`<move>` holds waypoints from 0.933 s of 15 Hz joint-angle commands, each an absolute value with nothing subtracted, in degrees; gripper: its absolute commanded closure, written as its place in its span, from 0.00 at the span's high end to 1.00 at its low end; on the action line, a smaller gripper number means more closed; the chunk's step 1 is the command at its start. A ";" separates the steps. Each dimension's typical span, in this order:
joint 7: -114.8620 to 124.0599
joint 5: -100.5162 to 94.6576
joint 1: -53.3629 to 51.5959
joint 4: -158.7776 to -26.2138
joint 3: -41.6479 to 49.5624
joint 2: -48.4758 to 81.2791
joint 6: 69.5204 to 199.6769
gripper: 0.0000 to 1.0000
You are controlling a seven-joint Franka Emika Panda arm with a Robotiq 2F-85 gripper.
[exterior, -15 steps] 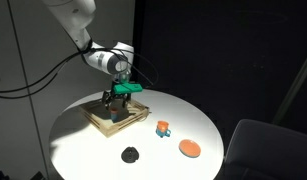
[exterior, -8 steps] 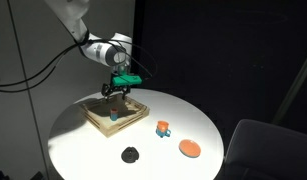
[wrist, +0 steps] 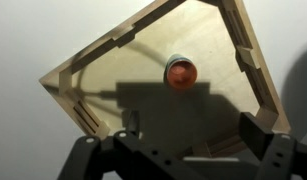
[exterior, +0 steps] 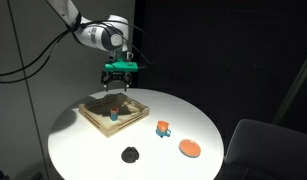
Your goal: Put the small blue cup and small orange cup in the box
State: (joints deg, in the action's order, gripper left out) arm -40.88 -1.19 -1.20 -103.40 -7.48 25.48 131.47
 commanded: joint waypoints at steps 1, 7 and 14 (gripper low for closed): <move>-29.48 -3.75 -3.03 -105.76 -5.59 21.22 126.57 1.00; -12.88 -3.50 -3.71 -106.52 -4.78 18.31 115.88 1.00; -2.93 -3.41 -3.54 -109.51 -3.77 13.37 109.13 1.00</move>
